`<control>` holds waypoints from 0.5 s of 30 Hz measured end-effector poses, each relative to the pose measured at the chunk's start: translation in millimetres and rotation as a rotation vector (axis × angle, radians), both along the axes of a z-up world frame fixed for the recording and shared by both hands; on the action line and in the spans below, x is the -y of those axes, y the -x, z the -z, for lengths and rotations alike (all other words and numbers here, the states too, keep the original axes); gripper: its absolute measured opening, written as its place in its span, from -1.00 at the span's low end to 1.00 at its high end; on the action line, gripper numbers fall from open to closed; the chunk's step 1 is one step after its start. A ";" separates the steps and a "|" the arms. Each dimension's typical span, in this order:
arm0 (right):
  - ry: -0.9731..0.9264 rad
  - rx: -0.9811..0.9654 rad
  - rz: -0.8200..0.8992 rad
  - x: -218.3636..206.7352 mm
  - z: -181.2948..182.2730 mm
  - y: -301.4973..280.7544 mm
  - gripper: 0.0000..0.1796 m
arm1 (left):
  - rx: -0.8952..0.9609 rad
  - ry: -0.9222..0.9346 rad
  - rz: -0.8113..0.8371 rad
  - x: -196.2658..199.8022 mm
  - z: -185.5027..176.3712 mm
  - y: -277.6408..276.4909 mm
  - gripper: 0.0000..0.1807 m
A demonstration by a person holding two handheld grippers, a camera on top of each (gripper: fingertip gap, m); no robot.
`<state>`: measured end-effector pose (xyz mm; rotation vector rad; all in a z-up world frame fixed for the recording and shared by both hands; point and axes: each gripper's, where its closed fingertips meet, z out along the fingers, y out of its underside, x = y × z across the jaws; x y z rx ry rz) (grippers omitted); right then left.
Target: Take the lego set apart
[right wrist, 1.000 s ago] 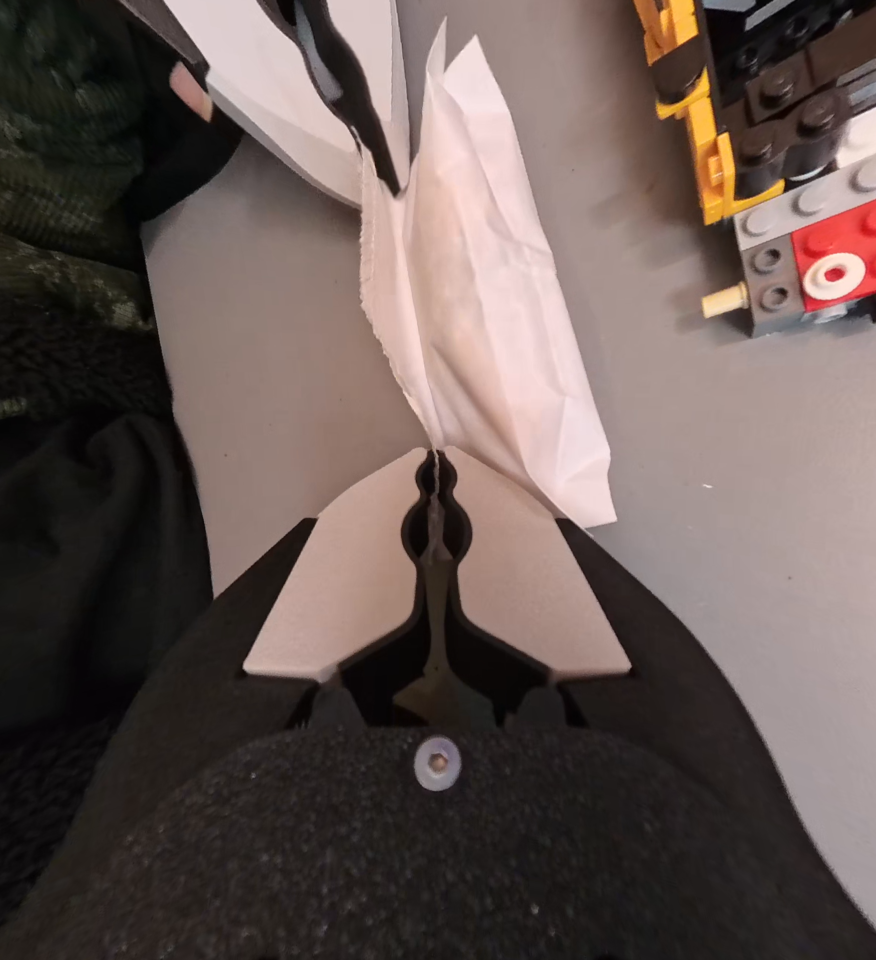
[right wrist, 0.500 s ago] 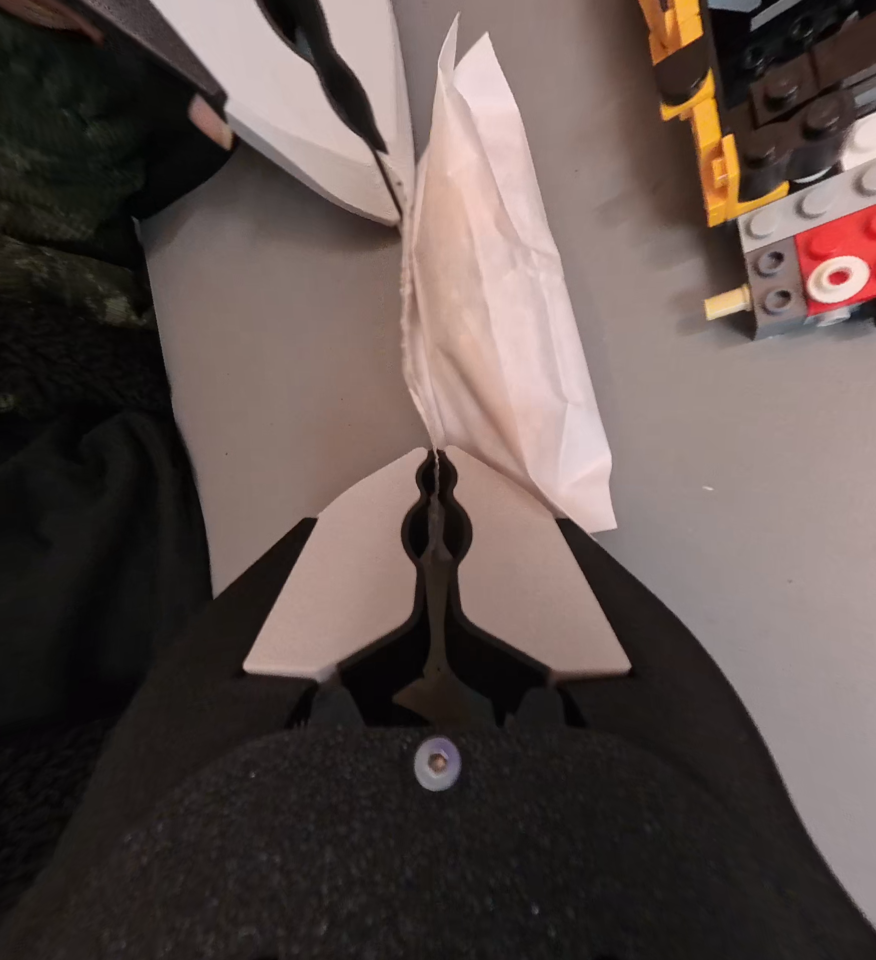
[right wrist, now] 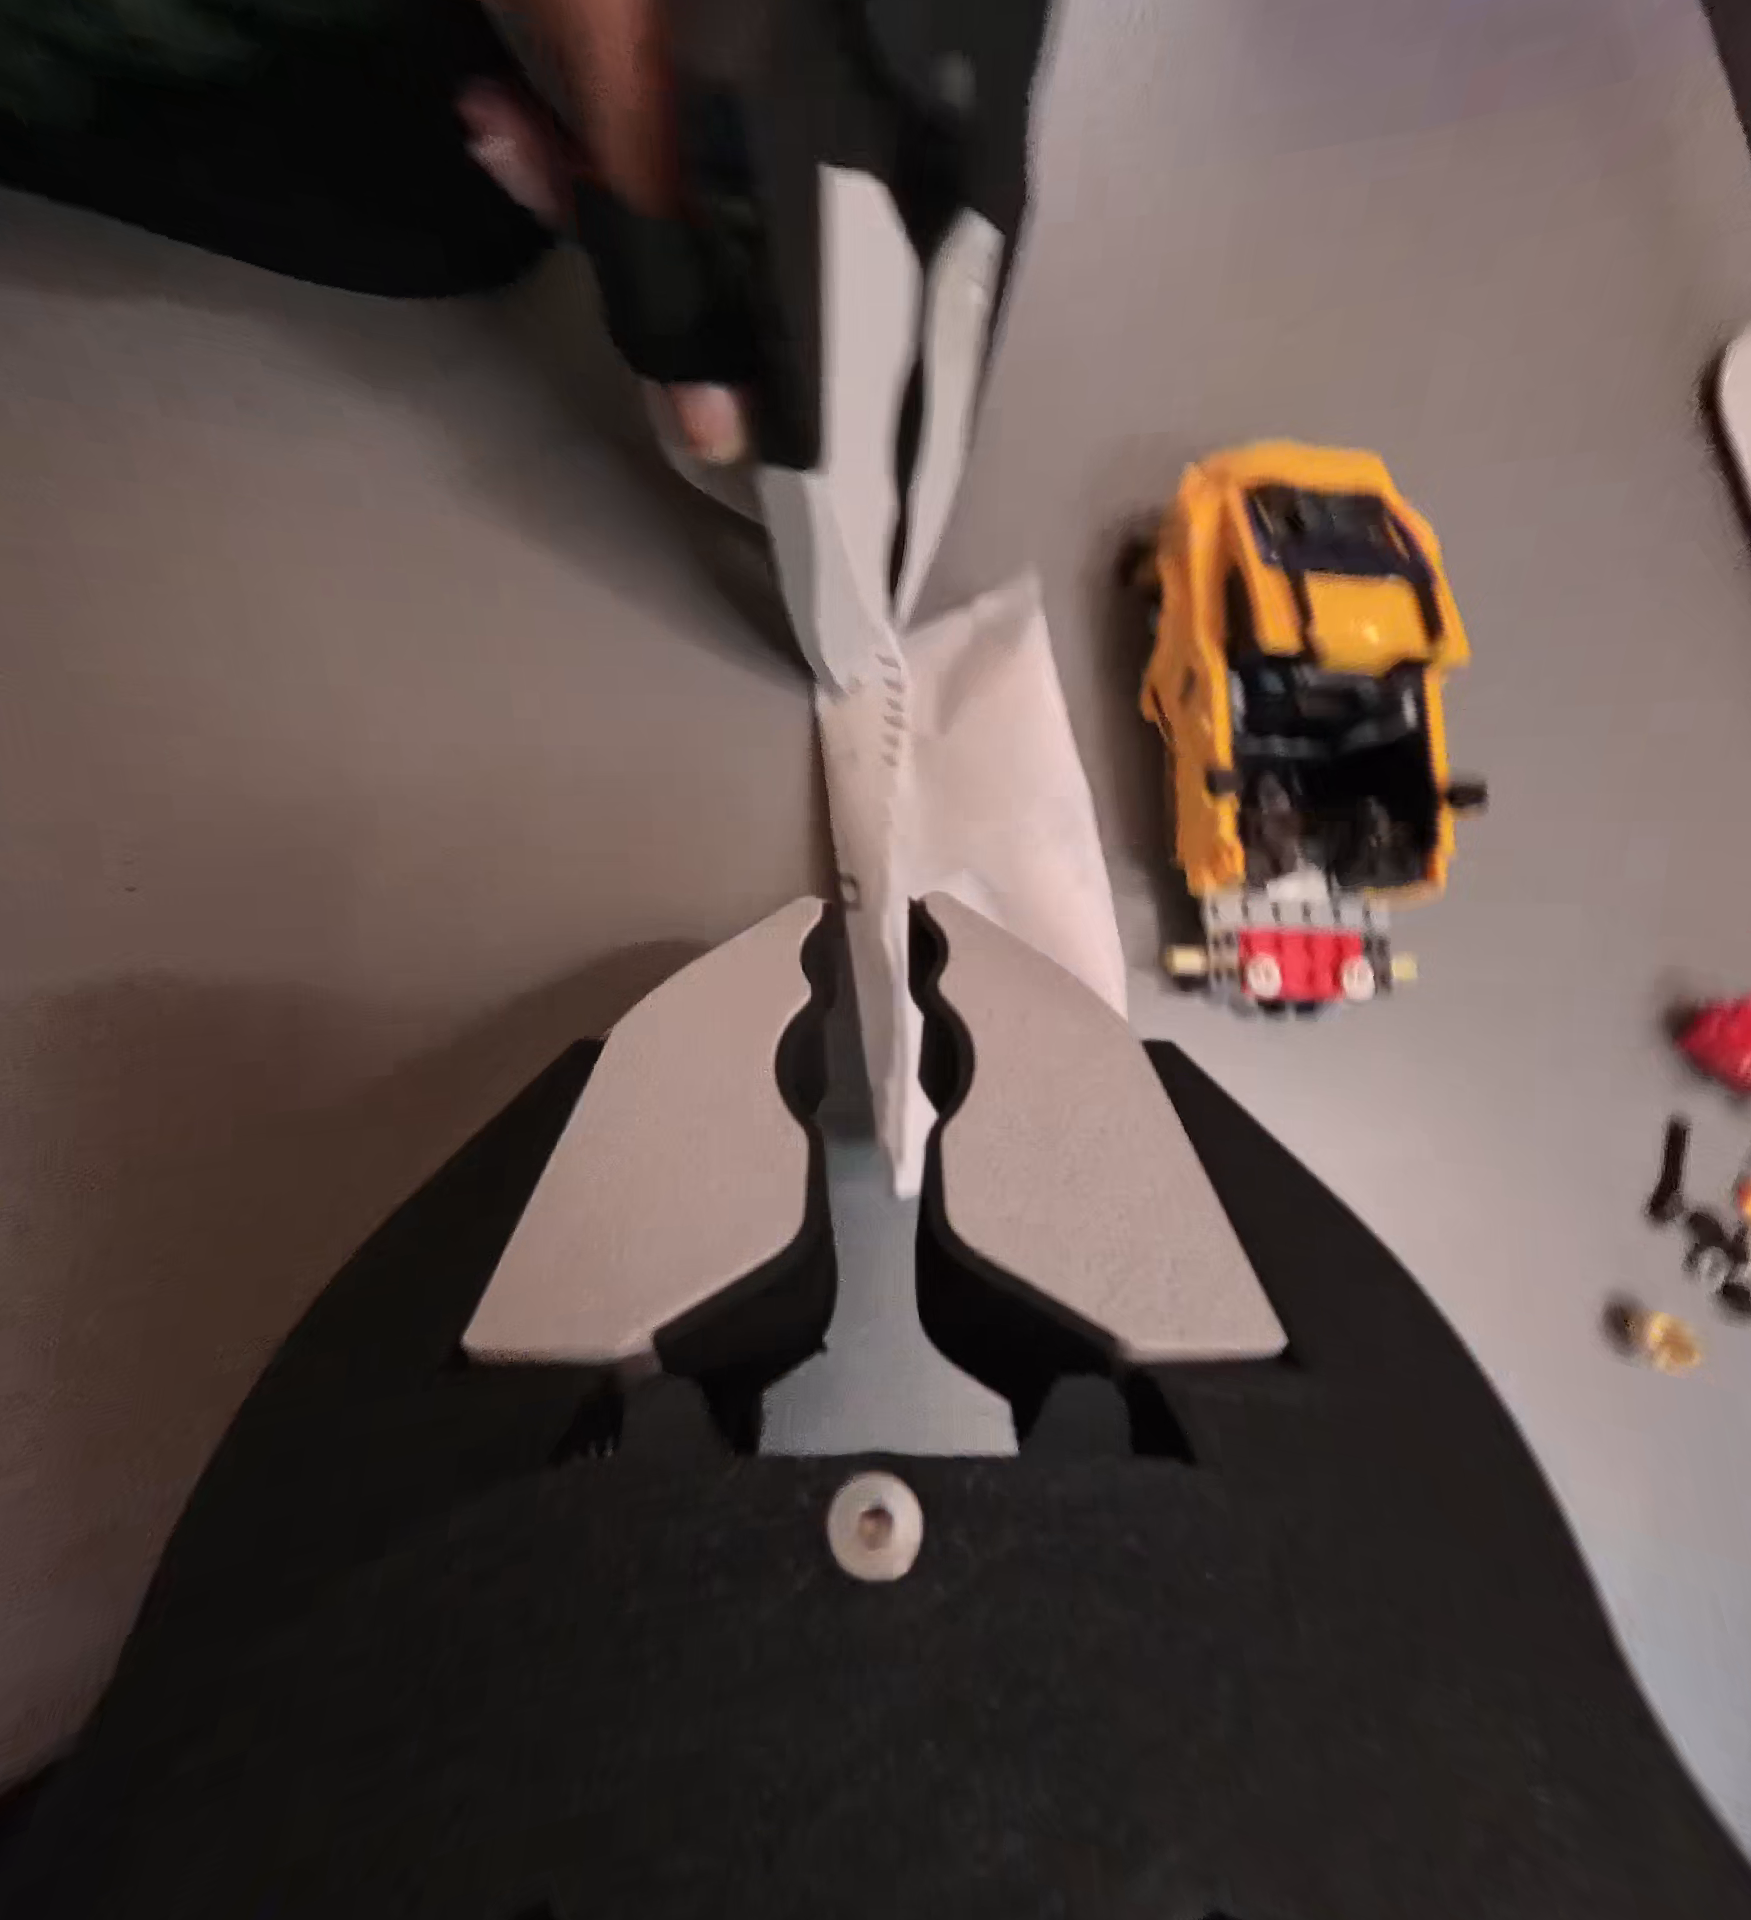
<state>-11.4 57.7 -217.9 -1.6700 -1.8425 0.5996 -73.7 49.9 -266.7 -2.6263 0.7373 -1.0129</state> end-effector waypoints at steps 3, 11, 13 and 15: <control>-0.108 0.047 -0.114 16.6 11.1 23.4 -0.93 | 0.007 0.008 0.003 0.0 -0.1 -0.1 -1.00; -0.027 0.198 -0.092 0.3 44.1 37.9 -1.00 | 0.026 0.003 0.018 0.6 0.0 0.2 -1.00; -0.004 0.224 -0.108 2.5 46.8 37.4 -1.00 | 0.043 0.000 0.023 0.9 -0.3 0.1 -0.99; 0.012 0.245 -0.117 4.1 48.6 37.1 -1.00 | 0.040 -0.011 0.032 2.9 -0.5 2.7 -0.98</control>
